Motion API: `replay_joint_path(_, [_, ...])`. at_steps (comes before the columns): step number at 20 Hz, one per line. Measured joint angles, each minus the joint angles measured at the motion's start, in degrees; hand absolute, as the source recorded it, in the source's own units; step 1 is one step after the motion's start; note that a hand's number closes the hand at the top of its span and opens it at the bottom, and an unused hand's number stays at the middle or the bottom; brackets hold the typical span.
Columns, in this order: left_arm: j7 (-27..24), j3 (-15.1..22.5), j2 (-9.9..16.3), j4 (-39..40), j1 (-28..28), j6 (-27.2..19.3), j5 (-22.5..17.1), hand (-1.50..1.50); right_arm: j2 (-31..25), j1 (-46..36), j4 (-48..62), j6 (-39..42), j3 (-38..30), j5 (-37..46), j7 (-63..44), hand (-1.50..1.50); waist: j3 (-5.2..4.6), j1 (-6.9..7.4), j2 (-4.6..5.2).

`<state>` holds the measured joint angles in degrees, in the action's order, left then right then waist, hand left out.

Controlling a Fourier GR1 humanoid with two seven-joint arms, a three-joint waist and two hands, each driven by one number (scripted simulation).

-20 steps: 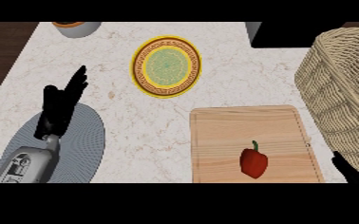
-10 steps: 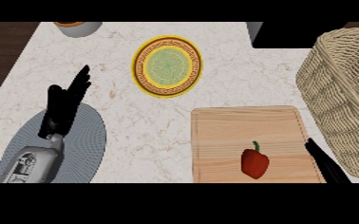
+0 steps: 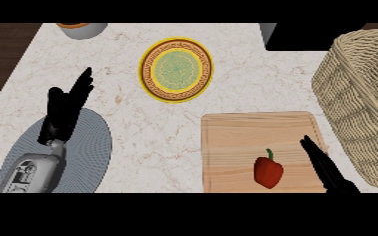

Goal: Pick the bell pepper from the cutting board and place it in the basket

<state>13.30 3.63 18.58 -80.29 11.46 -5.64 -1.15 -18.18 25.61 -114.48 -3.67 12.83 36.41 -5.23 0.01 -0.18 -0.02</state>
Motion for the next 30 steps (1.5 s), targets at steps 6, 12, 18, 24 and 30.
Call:
replay_joint_path(6, [-1.3, -1.4, -1.5, 0.8, -0.5, 1.3, 1.5, 0.00, 3.6, -4.5, 5.6, -0.5, 1.3, 3.0, 0.1, -1.50, -0.01, 0.06, 0.01])
replay_joint_path(12, [-1.0, -3.4, -2.7, 2.1, 1.0, 2.7, 3.2, 0.00, 5.3, -6.2, 7.8, 0.4, 0.8, 4.1, 0.0, -1.50, -0.01, 0.01, 0.00])
replay_joint_path(18, [-1.4, -4.2, -4.2, 1.6, 0.1, 3.2, 4.8, 0.00, 7.2, -8.4, 10.9, 1.7, 0.9, 5.0, -1.2, -1.50, 0.00, 0.06, 0.00])
replay_joint_path(24, [0.0, -5.3, -4.9, 1.0, 1.0, 4.2, 5.6, 0.00, 9.1, -9.2, 15.9, -0.1, 1.4, 6.4, 0.5, -1.50, -0.01, 0.05, 0.00])
replay_joint_path(30, [-0.5, -6.0, -6.1, 0.9, 0.8, 4.6, 7.0, 0.00, 10.5, -11.4, 19.8, -1.0, 0.7, 6.7, 1.4, -1.50, -0.01, 0.06, 0.01])
